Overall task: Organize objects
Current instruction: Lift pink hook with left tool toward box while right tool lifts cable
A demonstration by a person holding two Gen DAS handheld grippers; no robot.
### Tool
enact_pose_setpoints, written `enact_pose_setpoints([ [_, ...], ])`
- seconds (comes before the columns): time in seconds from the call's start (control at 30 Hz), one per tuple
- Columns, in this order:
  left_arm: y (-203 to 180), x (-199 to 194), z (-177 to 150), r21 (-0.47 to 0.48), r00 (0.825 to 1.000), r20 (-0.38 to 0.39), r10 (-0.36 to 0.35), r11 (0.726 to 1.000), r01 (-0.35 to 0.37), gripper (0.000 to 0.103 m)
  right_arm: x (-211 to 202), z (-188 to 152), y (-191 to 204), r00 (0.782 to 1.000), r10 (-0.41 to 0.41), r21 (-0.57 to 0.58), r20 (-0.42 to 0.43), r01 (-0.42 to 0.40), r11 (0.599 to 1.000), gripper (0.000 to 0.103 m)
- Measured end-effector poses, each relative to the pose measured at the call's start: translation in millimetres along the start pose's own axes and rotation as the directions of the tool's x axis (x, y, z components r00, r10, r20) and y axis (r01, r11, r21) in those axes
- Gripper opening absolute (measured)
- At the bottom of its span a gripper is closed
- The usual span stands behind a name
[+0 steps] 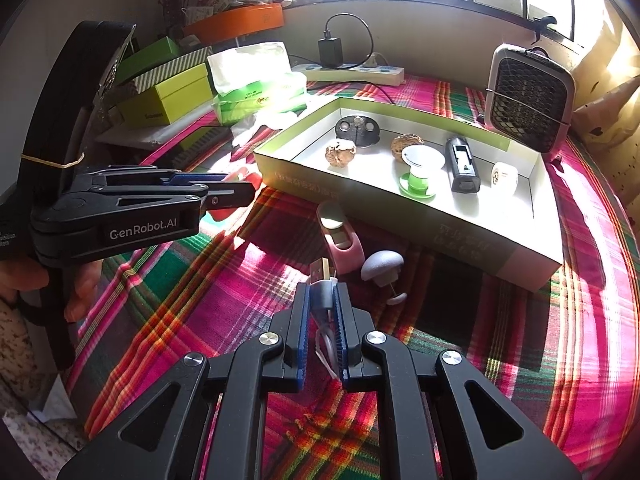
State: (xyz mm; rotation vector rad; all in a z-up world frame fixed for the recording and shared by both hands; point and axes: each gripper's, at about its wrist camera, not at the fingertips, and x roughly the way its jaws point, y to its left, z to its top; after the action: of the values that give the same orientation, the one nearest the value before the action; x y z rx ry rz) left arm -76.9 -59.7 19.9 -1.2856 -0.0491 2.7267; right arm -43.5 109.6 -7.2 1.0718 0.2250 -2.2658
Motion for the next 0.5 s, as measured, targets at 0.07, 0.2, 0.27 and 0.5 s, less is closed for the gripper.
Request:
enact_pose_setpoints([
  [0.07, -1.6, -1.5, 0.3, 0.003, 1.000, 0.002, -0.001, 1.000, 0.001, 0.021, -2.1, -0.3, -2.0, 1.000, 0.002, 0.006, 0.005, -0.002, 1.000, 0.012],
  [0.2, -4.5, -4.8, 1.5, 0.009, 1.000, 0.008, -0.003, 1.000, 0.003, 0.021, -6.6, 0.2, -5.1, 1.000, 0.008, 0.018, 0.018, -0.008, 1.000, 0.012],
  [0.27, -6.1, -6.1, 2.5, 0.013, 1.000, 0.010, -0.003, 1.000, 0.003, 0.021, -9.2, 0.3, -6.5, 1.000, 0.009, 0.025, 0.025, -0.009, 1.000, 0.012],
  [0.5, -11.3, -10.7, 7.8, 0.021, 1.000, 0.025, -0.013, 1.000, 0.013, 0.021, -20.7, 4.2, -17.6, 0.998, -0.009, 0.054, 0.056, 0.006, 0.999, 0.012],
])
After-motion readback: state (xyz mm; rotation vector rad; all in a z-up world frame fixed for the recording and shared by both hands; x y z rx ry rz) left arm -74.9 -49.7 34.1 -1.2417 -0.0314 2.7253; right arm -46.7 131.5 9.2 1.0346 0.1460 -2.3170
